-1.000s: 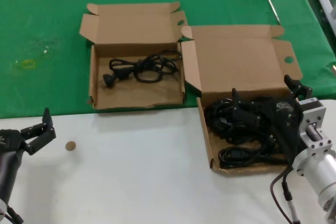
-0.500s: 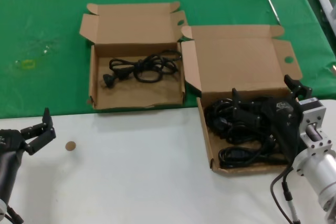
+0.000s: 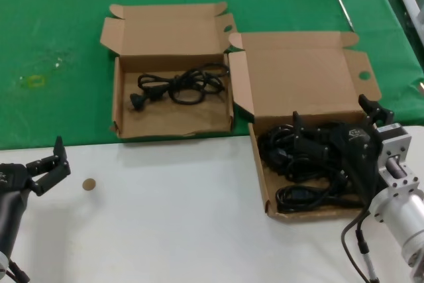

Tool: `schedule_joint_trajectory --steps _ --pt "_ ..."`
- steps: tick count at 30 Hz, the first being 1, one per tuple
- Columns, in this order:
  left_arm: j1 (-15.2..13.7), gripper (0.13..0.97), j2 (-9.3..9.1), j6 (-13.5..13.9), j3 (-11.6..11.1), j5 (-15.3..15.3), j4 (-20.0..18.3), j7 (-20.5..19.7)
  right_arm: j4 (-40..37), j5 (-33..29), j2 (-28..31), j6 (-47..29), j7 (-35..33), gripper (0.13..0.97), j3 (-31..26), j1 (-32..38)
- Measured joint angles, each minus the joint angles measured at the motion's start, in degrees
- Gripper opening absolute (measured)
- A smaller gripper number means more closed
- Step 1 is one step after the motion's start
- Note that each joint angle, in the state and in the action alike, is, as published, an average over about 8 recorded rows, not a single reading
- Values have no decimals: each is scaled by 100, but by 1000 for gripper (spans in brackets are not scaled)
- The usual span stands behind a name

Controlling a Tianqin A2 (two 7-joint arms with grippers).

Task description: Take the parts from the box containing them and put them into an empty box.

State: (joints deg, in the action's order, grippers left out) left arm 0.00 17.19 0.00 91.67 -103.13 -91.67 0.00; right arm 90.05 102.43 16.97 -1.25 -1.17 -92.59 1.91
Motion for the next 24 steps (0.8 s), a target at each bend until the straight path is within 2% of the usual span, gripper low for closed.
schedule_joint_trajectory --steps 24 --pt "0 966 0 0 0 0 0 0 0 0 0 0 0 966 0 0"
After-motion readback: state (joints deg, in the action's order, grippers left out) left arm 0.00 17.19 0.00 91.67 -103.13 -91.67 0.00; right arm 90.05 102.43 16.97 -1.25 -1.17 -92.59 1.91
